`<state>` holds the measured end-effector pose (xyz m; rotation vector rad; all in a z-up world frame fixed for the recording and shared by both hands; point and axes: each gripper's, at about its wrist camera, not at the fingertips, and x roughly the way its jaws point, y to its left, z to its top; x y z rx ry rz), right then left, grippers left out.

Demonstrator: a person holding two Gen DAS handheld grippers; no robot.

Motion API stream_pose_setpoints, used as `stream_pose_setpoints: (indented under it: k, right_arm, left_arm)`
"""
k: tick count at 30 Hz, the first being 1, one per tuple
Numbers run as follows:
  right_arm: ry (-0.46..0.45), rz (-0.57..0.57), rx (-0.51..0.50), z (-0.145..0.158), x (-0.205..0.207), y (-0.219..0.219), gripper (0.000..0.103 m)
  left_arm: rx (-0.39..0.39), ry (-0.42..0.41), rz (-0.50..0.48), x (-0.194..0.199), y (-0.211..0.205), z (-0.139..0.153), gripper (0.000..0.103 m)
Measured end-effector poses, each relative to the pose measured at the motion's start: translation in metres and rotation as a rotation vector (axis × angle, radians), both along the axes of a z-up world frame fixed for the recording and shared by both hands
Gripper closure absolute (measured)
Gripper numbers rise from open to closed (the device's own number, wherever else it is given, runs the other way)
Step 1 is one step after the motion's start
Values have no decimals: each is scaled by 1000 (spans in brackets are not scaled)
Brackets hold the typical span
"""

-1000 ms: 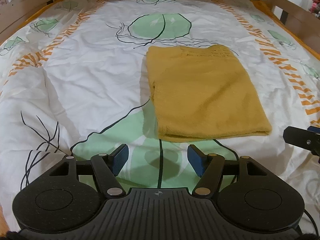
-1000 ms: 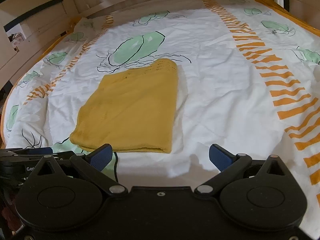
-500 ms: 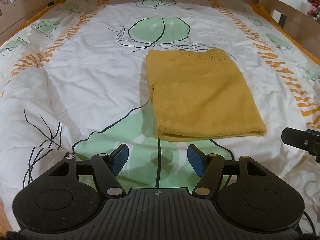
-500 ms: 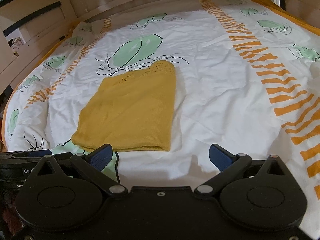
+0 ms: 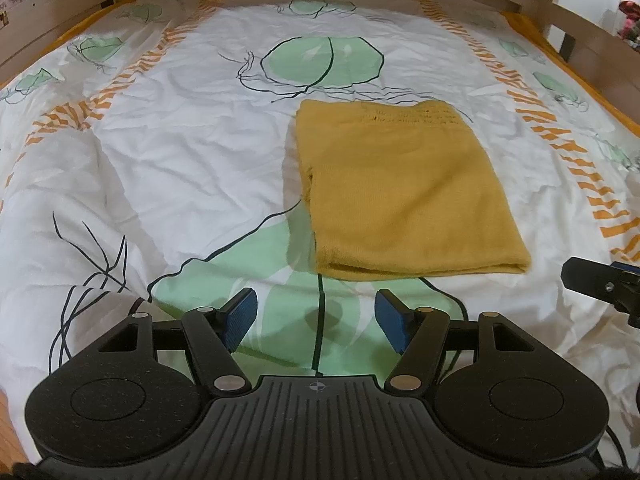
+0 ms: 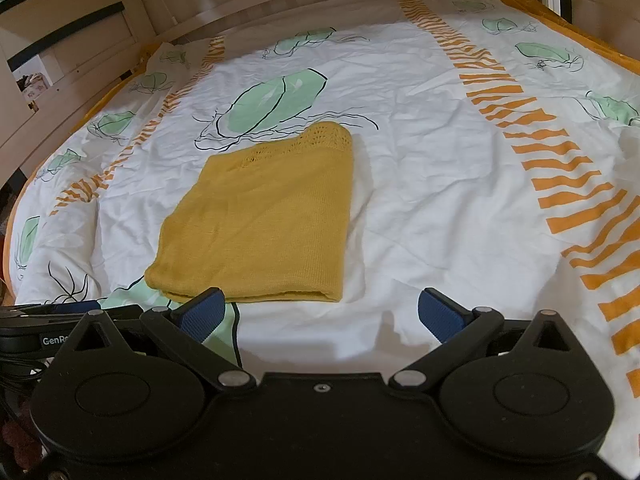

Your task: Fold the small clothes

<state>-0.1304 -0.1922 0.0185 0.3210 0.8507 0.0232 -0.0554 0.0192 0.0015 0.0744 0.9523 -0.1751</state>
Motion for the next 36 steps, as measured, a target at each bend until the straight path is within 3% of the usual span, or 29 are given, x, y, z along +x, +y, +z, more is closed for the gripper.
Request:
stream_pose_setpoints:
  k: [36]
  right_arm:
    - [41,2,26,-9,7,2,1]
  left_arm:
    - [-13,44,27,4,2,-7,40]
